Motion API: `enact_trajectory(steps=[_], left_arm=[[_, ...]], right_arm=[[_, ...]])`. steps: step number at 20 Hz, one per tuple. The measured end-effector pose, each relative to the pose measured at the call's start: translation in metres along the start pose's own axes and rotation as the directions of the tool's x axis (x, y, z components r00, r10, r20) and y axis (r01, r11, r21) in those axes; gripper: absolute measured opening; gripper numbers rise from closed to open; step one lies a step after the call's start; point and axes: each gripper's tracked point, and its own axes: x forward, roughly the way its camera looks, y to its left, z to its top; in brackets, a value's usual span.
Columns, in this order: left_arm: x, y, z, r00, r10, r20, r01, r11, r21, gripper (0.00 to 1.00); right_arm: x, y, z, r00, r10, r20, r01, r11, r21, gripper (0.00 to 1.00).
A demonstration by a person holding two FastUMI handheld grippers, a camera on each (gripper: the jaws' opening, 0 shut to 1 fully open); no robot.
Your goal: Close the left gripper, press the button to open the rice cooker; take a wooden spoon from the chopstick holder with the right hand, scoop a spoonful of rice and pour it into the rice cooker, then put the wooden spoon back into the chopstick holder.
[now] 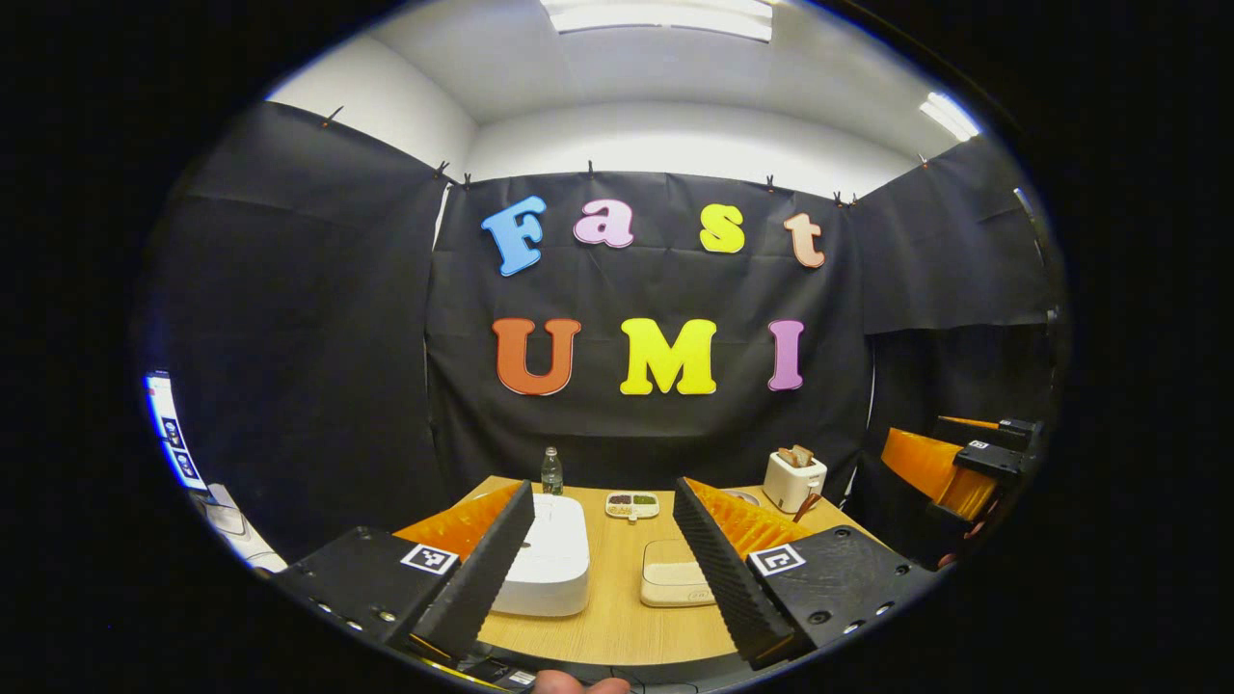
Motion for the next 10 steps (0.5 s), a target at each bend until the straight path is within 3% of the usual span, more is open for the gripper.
enact_trajectory(steps=[10], left_arm=[[-0.001,0.011,-0.004,0.999,-0.045,-0.025,0.045,0.999,0.006,0.94]], right_arm=[[0.003,0.029,-0.003,1.000,0.000,-0.006,0.000,1.000,0.007,1.00]])
